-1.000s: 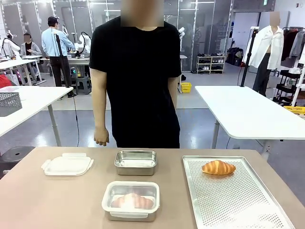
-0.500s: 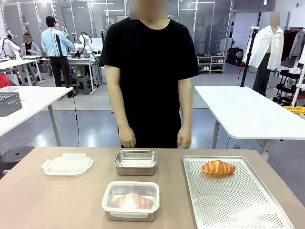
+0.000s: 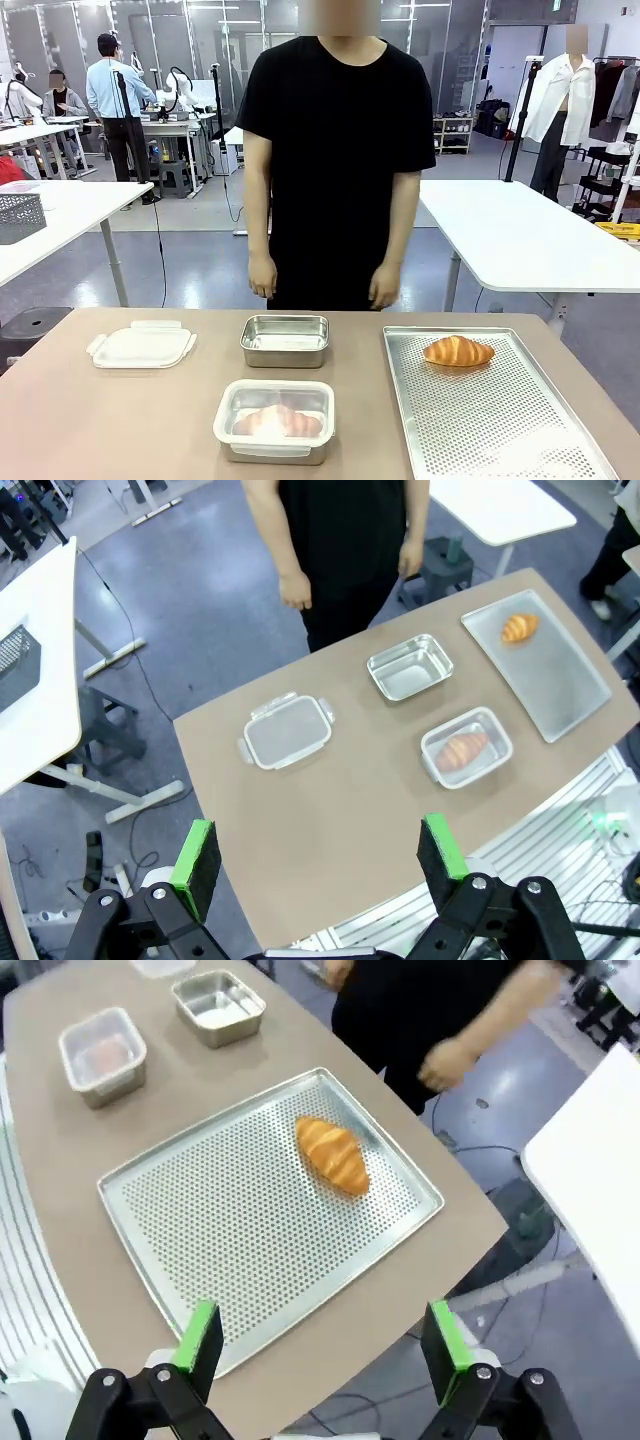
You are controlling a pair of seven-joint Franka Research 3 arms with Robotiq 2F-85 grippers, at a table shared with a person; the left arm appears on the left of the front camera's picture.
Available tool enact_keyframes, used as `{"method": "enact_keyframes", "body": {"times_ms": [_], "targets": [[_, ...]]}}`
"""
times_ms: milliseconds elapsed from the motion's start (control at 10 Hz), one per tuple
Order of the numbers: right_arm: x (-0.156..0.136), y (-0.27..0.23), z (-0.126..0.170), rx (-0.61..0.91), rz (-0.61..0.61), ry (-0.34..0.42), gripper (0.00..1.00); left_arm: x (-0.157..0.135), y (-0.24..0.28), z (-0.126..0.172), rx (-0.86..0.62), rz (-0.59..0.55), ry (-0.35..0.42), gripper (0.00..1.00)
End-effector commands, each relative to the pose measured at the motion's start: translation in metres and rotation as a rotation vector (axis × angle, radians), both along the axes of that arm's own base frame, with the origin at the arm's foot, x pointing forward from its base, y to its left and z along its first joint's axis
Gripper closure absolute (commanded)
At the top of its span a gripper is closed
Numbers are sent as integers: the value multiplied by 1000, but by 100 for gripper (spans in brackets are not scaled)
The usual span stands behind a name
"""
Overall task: Place the bread into the airtight container.
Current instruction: Pick up a Butter Roll and place it into an empty Airtight Container.
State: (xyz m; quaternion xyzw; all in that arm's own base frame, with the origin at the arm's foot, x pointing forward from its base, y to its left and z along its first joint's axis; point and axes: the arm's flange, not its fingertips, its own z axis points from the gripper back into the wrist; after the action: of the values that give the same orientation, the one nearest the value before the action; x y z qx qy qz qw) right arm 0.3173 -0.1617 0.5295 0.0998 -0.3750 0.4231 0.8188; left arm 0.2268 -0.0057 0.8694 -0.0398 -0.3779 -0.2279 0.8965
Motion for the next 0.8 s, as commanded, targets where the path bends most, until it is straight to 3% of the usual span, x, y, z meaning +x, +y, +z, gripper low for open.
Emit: {"method": "enact_keyframes", "body": {"times_ms": [0, 300, 700], "targets": [[30, 33, 8, -179, 76, 51, 0, -1, 0, 0, 0, 0, -1, 0], [70, 111, 0, -475, 253, 5, 0, -1, 0, 0, 0, 0, -1, 0], [118, 184, -45, -631, 392, 23, 0, -1, 0, 0, 0, 0, -1, 0]]}}
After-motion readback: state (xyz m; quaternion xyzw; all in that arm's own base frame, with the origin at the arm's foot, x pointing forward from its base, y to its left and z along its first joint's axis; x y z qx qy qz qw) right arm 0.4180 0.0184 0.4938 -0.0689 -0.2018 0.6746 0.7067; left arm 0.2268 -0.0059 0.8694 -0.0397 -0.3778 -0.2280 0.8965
